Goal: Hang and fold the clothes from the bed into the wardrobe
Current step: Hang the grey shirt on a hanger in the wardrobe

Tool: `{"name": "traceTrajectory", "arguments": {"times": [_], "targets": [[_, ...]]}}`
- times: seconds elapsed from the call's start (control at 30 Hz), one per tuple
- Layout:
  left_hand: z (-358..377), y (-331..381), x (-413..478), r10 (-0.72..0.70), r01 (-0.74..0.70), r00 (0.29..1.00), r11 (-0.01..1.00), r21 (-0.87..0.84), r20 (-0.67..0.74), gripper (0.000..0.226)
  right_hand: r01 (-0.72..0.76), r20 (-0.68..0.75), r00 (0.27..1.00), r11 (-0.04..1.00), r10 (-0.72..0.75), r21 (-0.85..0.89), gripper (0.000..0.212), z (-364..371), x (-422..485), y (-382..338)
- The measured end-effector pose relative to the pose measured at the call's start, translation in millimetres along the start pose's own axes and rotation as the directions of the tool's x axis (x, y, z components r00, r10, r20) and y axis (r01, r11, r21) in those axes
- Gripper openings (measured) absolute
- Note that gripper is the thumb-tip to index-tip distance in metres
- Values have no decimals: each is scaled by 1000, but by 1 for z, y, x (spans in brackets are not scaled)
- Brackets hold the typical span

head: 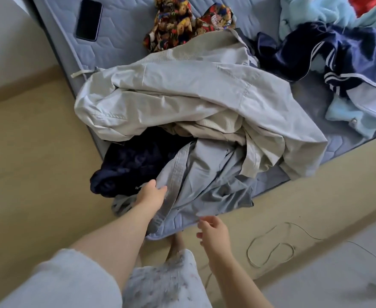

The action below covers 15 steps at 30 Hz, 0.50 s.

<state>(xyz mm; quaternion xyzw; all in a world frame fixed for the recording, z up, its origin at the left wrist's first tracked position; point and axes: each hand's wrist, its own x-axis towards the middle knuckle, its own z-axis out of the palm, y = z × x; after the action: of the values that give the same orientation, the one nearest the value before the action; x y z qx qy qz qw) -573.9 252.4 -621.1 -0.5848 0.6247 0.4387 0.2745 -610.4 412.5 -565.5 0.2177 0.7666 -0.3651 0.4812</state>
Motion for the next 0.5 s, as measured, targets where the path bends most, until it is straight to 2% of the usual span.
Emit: {"name": "traceTrajectory", "arguments": {"times": [0.1,0.2,0.27,0.37,0.43,0.5], "targets": [[-5,-4,-6,77,-79,997,992,-101,-25,35,-3,2,1000,999,3,37,18,-2,-1,-3],[-26,1,-26,114,-126,991,964,-232,-65,34,40,32,999,999,-40,2,19,1,-13,-18],[-43,9,-43,117,-130,991,914,-384,-58,28,111,84,991,992,-106,-58,21,4,-26,-33],[-69,32,-74,114,-116,992,759,-640,-45,26,247,176,956,968,-236,-44,23,7,-54,-63],[-90,51,-95,73,-68,997,616,-785,-29,28,315,236,918,947,-319,58,28,8,-78,-84],[-119,67,-116,26,30,999,445,-895,46,31,390,282,863,908,-419,156,37,9,-101,-104]]}}
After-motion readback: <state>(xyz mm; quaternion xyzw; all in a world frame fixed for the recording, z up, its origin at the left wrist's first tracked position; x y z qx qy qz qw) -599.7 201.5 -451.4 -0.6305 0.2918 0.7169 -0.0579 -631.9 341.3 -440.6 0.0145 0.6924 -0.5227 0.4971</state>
